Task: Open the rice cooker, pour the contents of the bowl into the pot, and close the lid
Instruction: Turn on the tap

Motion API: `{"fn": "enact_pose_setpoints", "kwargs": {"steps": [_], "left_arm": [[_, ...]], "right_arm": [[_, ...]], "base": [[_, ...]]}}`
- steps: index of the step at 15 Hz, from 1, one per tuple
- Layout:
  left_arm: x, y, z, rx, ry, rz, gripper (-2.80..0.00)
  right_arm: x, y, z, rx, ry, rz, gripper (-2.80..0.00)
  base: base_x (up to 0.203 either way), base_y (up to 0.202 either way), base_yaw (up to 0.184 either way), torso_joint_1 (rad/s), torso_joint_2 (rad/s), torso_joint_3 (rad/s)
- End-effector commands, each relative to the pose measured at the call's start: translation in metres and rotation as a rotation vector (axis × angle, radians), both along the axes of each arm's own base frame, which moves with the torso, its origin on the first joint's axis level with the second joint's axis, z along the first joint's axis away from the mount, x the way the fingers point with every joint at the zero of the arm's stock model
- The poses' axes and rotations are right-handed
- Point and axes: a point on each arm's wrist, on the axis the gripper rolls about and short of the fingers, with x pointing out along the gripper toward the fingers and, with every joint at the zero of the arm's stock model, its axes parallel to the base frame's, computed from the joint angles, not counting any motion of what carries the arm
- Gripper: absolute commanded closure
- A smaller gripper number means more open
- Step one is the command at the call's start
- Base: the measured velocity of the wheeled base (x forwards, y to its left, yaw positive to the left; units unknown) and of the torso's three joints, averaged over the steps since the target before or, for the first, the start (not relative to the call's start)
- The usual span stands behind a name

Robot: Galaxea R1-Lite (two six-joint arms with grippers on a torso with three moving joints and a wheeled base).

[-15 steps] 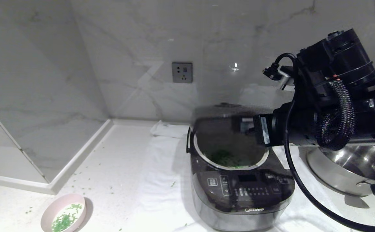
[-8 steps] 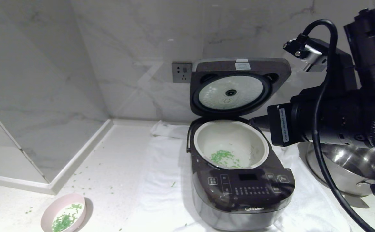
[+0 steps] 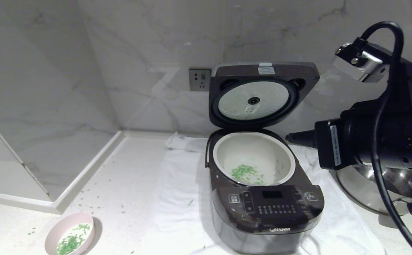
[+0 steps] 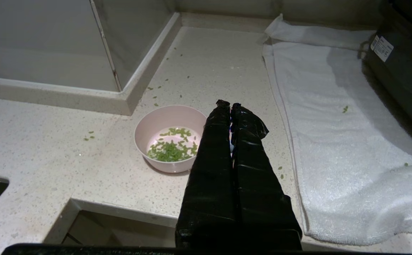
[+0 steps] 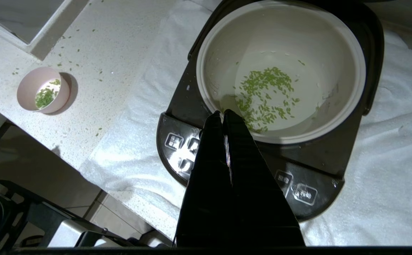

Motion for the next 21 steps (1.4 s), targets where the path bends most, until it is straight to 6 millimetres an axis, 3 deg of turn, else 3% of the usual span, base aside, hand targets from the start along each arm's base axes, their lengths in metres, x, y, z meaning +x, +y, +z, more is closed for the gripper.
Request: {"fn": "enact_pose_setpoints", "kwargs": {"steps": [1, 6, 9, 13, 17, 21], "left_arm": [[0.0, 0.0, 0.0, 0.0, -0.001, 0.001, 0.0], [0.0, 0.0, 0.0, 0.0, -0.001, 0.001, 0.0], [0.0, 0.0, 0.0, 0.0, -0.001, 0.001, 0.0], [0.0, 0.0, 0.0, 0.0, -0.001, 0.001, 0.0], [0.0, 0.0, 0.0, 0.0, -0.001, 0.001, 0.0], [0.0, 0.0, 0.0, 0.0, -0.001, 0.001, 0.0]], "right_arm": [[-0.018, -0.019, 0.008, 0.034, -0.035, -0.009, 0.0], [-0.051, -0.063, 0.011, 0.06, -0.11, -0.114, 0.0], [-0.067, -0.103, 0.013, 0.059, -0.175, -0.277, 0.0], [-0.083, -0.143, 0.004, -0.08, -0.241, -0.573, 0.0], [-0.105, -0.164, -0.019, -0.21, -0.238, -0.813, 0.0], [-0.149, -0.165, -0.031, -0.24, -0.352, -0.903, 0.0]], "base": [[0.0, 0.0, 0.0, 0.0, 0.0, 0.0], [0.0, 0.0, 0.0, 0.0, 0.0, 0.0], [0.0, 0.0, 0.0, 0.0, 0.0, 0.0], [0.0, 0.0, 0.0, 0.0, 0.0, 0.0], [0.0, 0.0, 0.0, 0.0, 0.0, 0.0], [0.0, 0.0, 0.0, 0.0, 0.0, 0.0]]}}
